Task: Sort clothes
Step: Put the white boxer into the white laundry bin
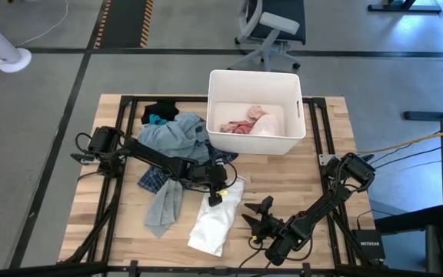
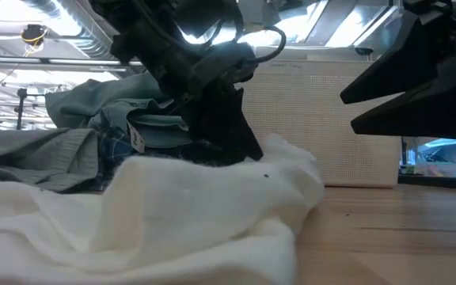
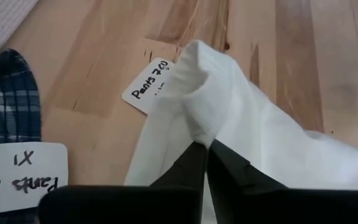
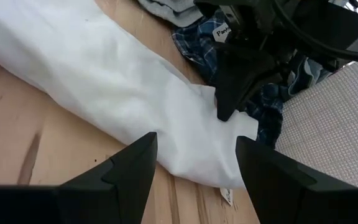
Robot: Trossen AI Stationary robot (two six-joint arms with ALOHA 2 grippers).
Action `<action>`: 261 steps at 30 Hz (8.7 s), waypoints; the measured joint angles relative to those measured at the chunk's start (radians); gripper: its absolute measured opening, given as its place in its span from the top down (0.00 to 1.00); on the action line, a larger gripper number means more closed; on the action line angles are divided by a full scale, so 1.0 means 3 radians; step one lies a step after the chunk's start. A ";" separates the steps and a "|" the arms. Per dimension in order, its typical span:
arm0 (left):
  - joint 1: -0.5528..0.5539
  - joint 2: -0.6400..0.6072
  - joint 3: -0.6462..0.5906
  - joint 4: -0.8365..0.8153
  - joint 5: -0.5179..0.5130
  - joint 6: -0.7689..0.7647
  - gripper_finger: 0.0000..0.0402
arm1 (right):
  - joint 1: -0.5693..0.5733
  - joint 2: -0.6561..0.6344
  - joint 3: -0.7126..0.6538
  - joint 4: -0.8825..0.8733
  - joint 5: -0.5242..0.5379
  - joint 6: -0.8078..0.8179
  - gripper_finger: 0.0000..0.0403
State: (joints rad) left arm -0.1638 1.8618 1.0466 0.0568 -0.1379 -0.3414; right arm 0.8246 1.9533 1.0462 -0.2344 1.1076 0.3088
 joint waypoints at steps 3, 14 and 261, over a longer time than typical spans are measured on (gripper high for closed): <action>-0.0021 -0.0029 0.0000 -0.0034 0.0001 -0.0075 0.99 | 0.0000 0.0000 0.0000 0.0000 0.0000 0.0000 0.41; -0.0103 -0.0520 0.0002 -0.0817 -0.0179 -0.0713 0.99 | 0.0000 0.0000 0.0000 -0.0005 -0.0001 -0.0001 0.41; -0.1899 -0.0530 -0.1540 0.1010 -0.2110 -0.0315 0.56 | -0.1225 -0.0003 0.1076 0.0668 -0.1184 -0.4186 0.96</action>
State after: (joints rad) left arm -0.7336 1.7027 0.5845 0.3598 -0.7708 -0.4358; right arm 0.4572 1.9523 1.3689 -0.0340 0.7523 -0.9470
